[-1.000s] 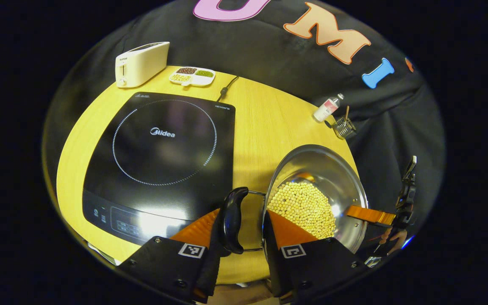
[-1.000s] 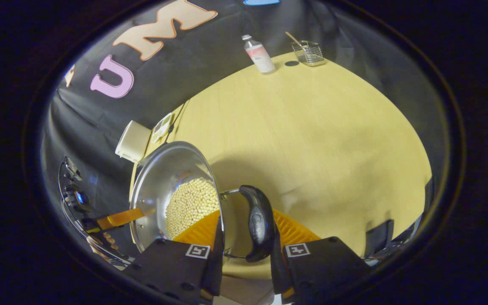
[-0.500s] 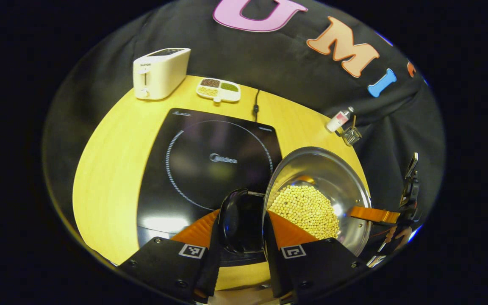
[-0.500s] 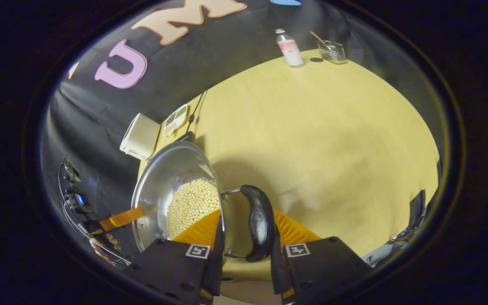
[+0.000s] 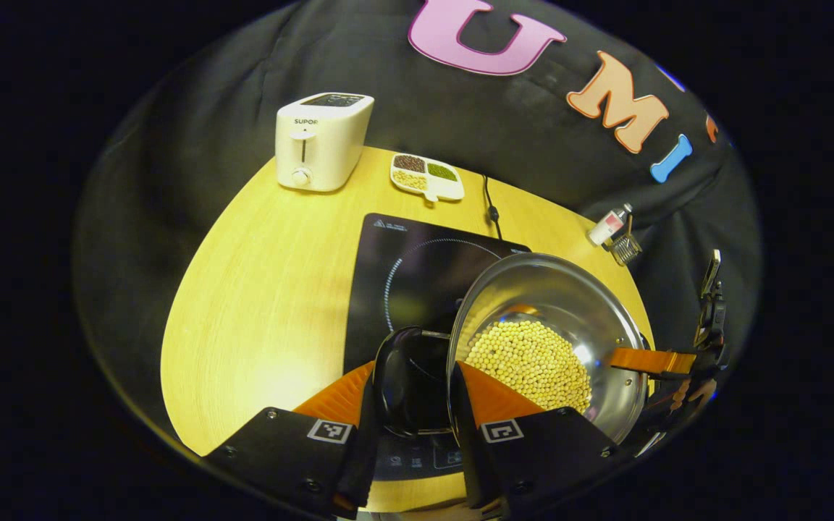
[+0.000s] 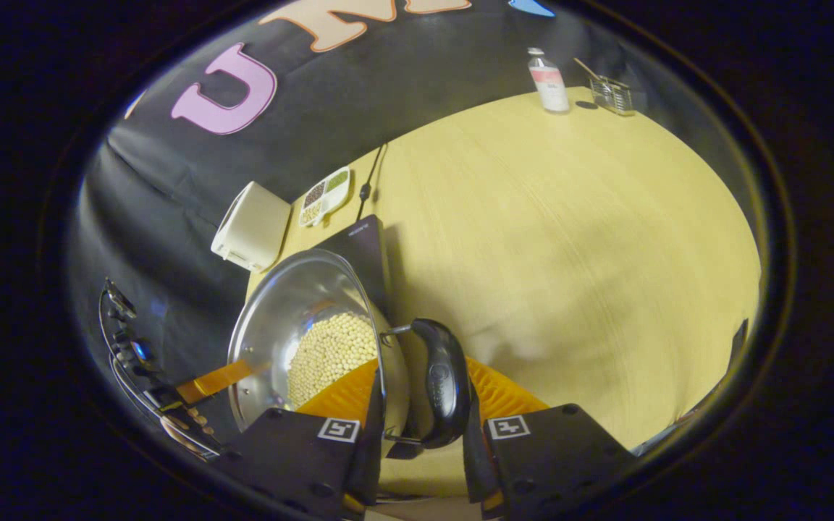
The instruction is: First push the handle of the pot to place it horizontally, then grasp the pot with both hands and set it on the induction cooktop.
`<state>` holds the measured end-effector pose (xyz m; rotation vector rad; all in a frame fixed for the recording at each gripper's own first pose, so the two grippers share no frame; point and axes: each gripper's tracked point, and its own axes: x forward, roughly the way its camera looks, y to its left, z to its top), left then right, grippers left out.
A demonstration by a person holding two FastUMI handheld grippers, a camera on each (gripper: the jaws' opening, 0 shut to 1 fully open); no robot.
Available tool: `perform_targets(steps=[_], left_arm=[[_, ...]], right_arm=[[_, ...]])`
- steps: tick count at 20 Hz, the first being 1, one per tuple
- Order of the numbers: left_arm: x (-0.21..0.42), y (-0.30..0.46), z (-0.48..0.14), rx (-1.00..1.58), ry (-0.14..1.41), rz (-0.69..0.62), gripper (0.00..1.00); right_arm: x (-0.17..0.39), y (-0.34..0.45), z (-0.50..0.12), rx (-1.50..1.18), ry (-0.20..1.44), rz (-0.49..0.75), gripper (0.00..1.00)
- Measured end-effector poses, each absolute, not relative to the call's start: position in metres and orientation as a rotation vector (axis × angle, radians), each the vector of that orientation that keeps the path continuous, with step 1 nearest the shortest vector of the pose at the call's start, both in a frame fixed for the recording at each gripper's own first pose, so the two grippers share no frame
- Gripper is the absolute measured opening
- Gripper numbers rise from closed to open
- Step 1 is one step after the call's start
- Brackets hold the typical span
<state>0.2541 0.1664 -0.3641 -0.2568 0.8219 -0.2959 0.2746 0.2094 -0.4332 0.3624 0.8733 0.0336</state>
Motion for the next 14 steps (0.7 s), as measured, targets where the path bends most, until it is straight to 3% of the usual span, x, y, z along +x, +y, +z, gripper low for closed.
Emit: perform_targets(steps=[5,6,7,8,10,11,12,13,14], left_arm=[[0.287,0.189,-0.363,-0.235,0.765,-0.275,0.50],[0.290,0.192,-0.362,-0.228,0.757,-0.271,0.50],[0.295,0.196,-0.362,-0.222,0.748,-0.267,0.50],[0.301,0.200,-0.362,-0.219,0.741,-0.263,0.49],[0.307,0.205,-0.361,-0.209,0.725,-0.256,0.50],[0.310,0.208,-0.360,-0.203,0.717,-0.252,0.50],[0.312,0.209,-0.360,-0.195,0.710,-0.250,0.51],[0.315,0.210,-0.359,-0.189,0.703,-0.249,0.50],[0.318,0.210,-0.359,-0.185,0.698,-0.246,0.49]], right_arm=[[0.306,0.235,-0.430,0.360,0.847,0.037,0.49],[0.311,0.239,-0.431,0.359,0.843,0.039,0.43],[0.316,0.243,-0.431,0.361,0.839,0.039,0.42],[0.321,0.247,-0.432,0.362,0.834,0.040,0.49],[0.327,0.253,-0.434,0.367,0.824,0.042,0.49],[0.329,0.256,-0.435,0.368,0.821,0.043,0.42],[0.332,0.256,-0.436,0.370,0.818,0.043,0.42],[0.335,0.256,-0.438,0.373,0.814,0.043,0.49],[0.338,0.256,-0.439,0.374,0.808,0.042,0.49]])
